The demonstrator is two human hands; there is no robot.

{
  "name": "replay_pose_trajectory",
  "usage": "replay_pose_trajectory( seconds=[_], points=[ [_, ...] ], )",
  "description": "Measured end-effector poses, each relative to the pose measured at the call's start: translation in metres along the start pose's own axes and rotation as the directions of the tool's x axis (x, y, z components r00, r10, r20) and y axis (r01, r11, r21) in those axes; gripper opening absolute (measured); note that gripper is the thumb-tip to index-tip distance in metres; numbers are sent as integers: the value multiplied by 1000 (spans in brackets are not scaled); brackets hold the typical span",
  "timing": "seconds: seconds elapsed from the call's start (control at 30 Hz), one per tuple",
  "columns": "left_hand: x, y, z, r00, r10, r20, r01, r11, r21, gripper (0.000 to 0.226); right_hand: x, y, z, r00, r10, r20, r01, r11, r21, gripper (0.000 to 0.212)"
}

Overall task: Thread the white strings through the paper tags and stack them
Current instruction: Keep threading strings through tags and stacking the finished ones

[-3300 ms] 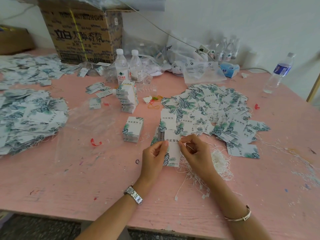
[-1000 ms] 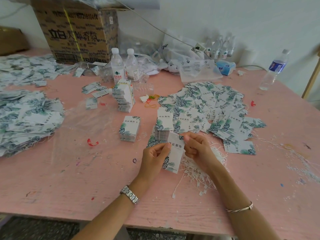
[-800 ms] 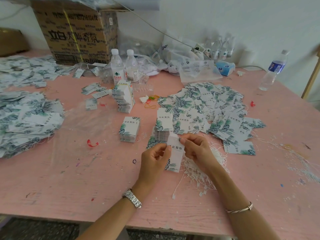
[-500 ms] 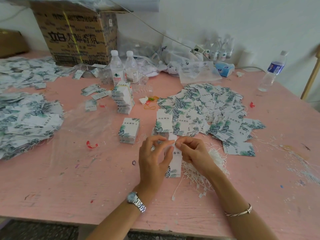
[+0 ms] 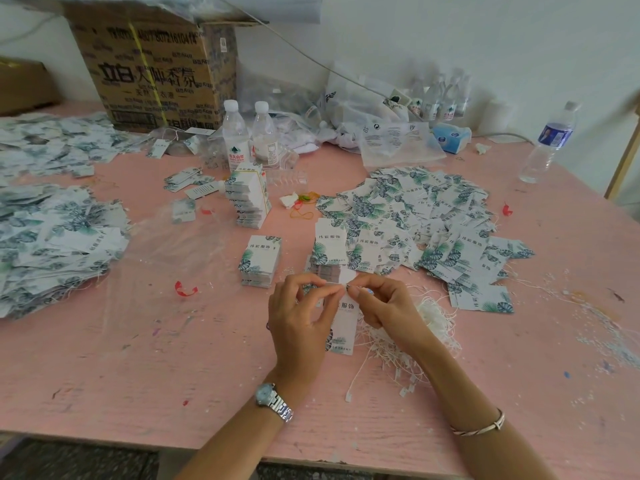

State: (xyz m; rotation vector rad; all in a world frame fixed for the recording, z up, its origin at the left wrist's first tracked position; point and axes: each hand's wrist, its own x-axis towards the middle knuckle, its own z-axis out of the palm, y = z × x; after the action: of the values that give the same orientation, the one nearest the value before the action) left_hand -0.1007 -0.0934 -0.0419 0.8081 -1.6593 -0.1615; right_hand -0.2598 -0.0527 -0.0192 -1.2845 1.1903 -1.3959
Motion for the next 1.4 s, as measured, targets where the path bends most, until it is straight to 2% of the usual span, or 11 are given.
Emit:
replay_pose_trajectory(
  seconds=[0.13, 0.3, 0.43, 0.63, 0.7, 0.8, 0.87, 1.13, 1.4],
  points=[
    [-2, 1, 1, 998, -21, 51, 20, 999, 31, 9, 0, -2, 1, 1000, 3, -5, -3, 1000, -18, 28],
    [0, 0, 1, 993, -26, 118, 23, 999, 28, 14, -2, -4, 2, 999, -25, -26, 22, 993, -113, 23],
    [2, 0, -2, 982, -131, 133, 137, 990, -38, 17, -1, -7, 1, 994, -103, -23, 95, 972, -213, 21],
    [4, -2, -5, 965, -238, 108, 256, 943, -213, 13, 3, -8, -14, 988, -56, -141, 56, 998, 2, 7],
    [3, -3, -5, 969, -227, 97, 240, 957, -164, 8, 5, -7, -17, 983, -57, -175, 62, 998, 23, 9],
    [1, -6, -3, 987, -123, 102, 125, 992, -15, 8, 5, -5, -21, 974, -56, -222, 66, 997, 34, 9],
    [0, -7, -1, 991, -60, 117, 59, 998, 8, 9, 5, -5, -22, 970, -61, -237, 73, 996, 42, 8],
    [-1, -7, -3, 985, -73, 158, 104, 974, -203, 6, 7, -5, -26, 948, -58, -311, 69, 997, 24, 6],
    [-3, -6, -2, 929, -254, 268, 345, 857, -384, 15, 8, -3, -29, 922, -25, -385, 26, 1000, -1, 14]
  ],
)
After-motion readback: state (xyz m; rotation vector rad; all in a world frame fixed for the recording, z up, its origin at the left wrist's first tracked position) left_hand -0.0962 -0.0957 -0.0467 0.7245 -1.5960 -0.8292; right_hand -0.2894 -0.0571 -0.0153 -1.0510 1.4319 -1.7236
